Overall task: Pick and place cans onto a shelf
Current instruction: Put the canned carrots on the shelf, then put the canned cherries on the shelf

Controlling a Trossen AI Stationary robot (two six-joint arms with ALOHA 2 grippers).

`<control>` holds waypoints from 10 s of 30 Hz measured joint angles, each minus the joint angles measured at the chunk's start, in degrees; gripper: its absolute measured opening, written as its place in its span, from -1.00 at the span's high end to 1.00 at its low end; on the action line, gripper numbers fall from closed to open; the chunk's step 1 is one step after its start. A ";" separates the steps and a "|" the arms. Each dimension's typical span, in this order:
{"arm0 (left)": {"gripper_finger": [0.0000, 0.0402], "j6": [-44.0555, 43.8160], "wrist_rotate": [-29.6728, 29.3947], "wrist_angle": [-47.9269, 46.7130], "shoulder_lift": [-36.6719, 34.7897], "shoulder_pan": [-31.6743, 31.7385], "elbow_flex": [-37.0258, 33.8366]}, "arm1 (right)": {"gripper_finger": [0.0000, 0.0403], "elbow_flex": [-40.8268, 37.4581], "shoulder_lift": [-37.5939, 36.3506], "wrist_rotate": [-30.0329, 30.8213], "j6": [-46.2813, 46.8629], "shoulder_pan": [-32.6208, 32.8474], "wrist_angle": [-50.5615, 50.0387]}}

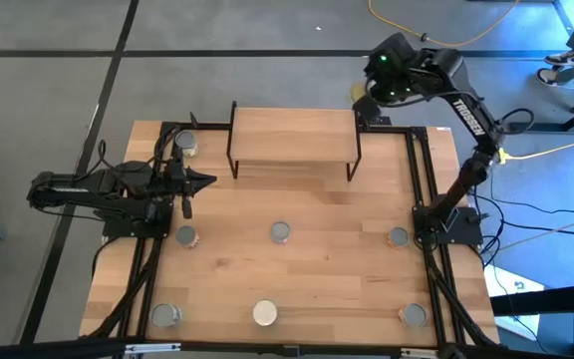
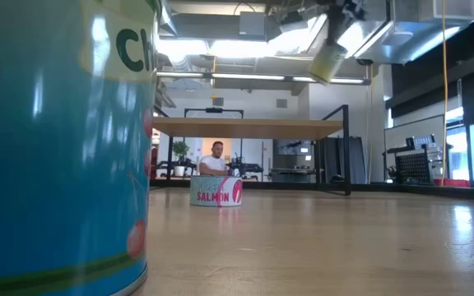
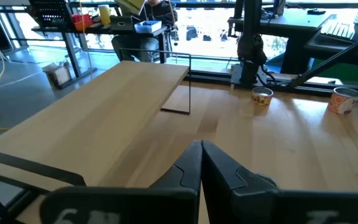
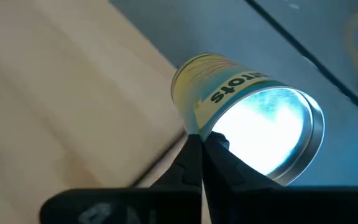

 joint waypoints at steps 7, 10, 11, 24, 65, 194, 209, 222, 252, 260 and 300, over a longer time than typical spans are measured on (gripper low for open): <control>1.00 -0.51 0.02 -0.02 0.00 -0.01 0.00 | 1.00 5.05 6.33 -3.38 -1.99 1.89 0.76; 1.00 -0.54 0.00 -0.02 0.01 0.01 0.00 | 1.00 4.77 8.32 -3.03 -1.94 1.80 0.34; 1.00 -0.54 0.02 -0.02 0.00 -0.01 0.00 | 1.00 4.75 9.08 -2.56 -1.79 1.76 -0.16; 1.00 -0.52 0.02 -0.05 0.00 0.01 0.00 | 1.00 4.66 17.88 -3.34 -1.53 1.73 -0.29; 1.00 -0.32 3.13 -0.04 0.00 -0.01 -0.02 | 1.00 -11.49 5.28 -6.39 -1.84 1.34 0.26; 1.00 -6.38 -0.83 -29.38 19.73 0.00 31.23 | 0.98 2.48 0.93 -9.80 -7.57 17.22 -0.25; 0.83 -38.69 28.58 -39.45 34.33 -1.21 38.90 | 0.97 2.74 -11.57 -2.17 -10.74 21.64 -0.31; 0.74 -19.81 35.81 -21.42 50.61 -14.59 37.83 | 0.97 2.74 -15.25 -2.25 -12.50 21.64 -0.31; 0.75 -35.49 7.30 -1.33 73.11 -33.95 37.81 | 0.97 2.72 -15.23 -3.32 -15.44 21.64 -0.31; 0.75 -40.34 7.16 -1.15 73.68 -34.47 37.81 | 0.97 2.72 -15.23 -3.32 -16.88 21.64 -0.31; 0.75 -39.30 7.34 -8.17 76.87 -34.87 41.42 | 0.97 2.72 -15.23 -3.41 -16.84 21.64 -0.31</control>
